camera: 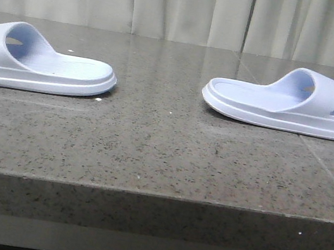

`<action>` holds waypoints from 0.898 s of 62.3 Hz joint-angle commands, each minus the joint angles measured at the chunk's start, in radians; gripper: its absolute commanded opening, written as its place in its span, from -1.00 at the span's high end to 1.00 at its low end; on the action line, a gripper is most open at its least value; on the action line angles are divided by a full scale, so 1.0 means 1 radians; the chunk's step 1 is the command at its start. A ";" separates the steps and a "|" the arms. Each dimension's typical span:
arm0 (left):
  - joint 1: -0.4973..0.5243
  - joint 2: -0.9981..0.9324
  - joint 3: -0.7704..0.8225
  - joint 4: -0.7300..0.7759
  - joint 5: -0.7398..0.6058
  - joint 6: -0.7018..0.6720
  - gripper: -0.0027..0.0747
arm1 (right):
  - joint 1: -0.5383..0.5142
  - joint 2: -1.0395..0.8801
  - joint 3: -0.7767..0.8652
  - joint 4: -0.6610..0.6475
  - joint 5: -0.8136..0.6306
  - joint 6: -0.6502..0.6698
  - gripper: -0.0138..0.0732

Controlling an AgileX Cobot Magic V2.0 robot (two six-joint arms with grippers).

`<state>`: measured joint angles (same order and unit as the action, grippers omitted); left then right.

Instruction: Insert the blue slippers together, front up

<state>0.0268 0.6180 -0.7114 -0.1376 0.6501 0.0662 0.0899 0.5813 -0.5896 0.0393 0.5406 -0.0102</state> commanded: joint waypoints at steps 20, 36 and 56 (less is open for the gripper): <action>0.077 0.364 -0.222 0.026 0.183 0.013 -0.23 | 0.000 0.008 -0.035 -0.002 -0.077 0.000 -0.49; 0.318 0.645 -0.341 -0.470 0.248 0.393 -0.20 | 0.000 0.008 -0.035 -0.002 -0.085 0.000 -0.49; 0.375 0.914 -0.434 -0.784 0.297 0.586 -0.20 | 0.000 0.008 -0.035 -0.002 -0.101 0.000 -0.49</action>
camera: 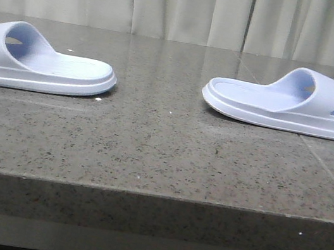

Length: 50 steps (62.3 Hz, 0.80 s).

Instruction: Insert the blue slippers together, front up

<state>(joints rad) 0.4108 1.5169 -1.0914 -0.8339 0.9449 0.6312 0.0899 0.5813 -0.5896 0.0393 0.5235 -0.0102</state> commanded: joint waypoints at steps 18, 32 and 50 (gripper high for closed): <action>-0.046 0.151 -0.130 -0.089 0.004 0.026 -0.20 | 0.000 0.008 -0.035 -0.002 -0.084 0.000 -0.49; -0.103 0.214 -0.158 -0.064 0.032 0.028 -0.20 | 0.000 0.008 -0.035 -0.002 -0.086 0.000 -0.49; -0.127 0.268 -0.162 -0.061 0.134 0.028 0.23 | 0.000 0.008 -0.035 -0.002 -0.086 0.000 -0.49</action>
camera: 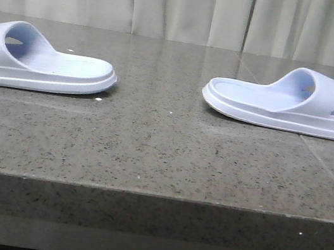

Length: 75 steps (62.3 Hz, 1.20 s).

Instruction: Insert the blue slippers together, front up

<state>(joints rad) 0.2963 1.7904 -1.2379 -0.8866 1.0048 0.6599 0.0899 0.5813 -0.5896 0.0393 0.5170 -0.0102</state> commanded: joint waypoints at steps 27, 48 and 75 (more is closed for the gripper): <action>-0.012 0.019 -0.038 -0.007 0.150 0.002 0.98 | 0.000 0.008 -0.035 -0.002 -0.082 0.000 -0.49; -0.014 -0.186 0.054 -0.136 0.143 0.106 0.98 | -0.003 0.077 -0.134 -0.002 0.034 0.010 -0.49; -0.116 -0.309 0.179 -0.199 0.108 0.174 0.98 | -0.399 0.355 -0.290 0.107 0.232 -0.013 -0.49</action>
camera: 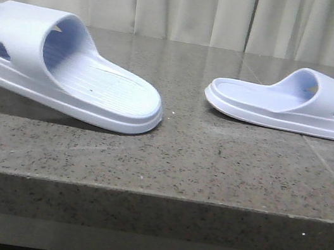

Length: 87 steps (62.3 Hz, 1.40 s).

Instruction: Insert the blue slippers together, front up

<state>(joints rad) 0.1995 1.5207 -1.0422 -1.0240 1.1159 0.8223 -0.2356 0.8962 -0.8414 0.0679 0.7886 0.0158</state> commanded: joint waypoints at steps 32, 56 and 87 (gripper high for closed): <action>-0.019 -0.039 -0.017 -0.063 -0.016 0.011 0.98 | -0.202 0.531 -0.216 0.822 0.128 -0.679 -0.49; -0.019 -0.039 -0.017 -0.063 -0.016 0.011 0.98 | -0.202 0.743 -0.331 0.902 0.172 -0.751 -0.48; -0.019 -0.039 -0.017 -0.063 -0.016 0.011 0.98 | -0.104 0.849 -0.332 0.939 0.191 -0.795 0.15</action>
<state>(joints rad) 0.1867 1.5207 -1.0400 -1.0240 1.0947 0.8257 -0.3497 1.7667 -1.1543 0.9912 0.9558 -0.7629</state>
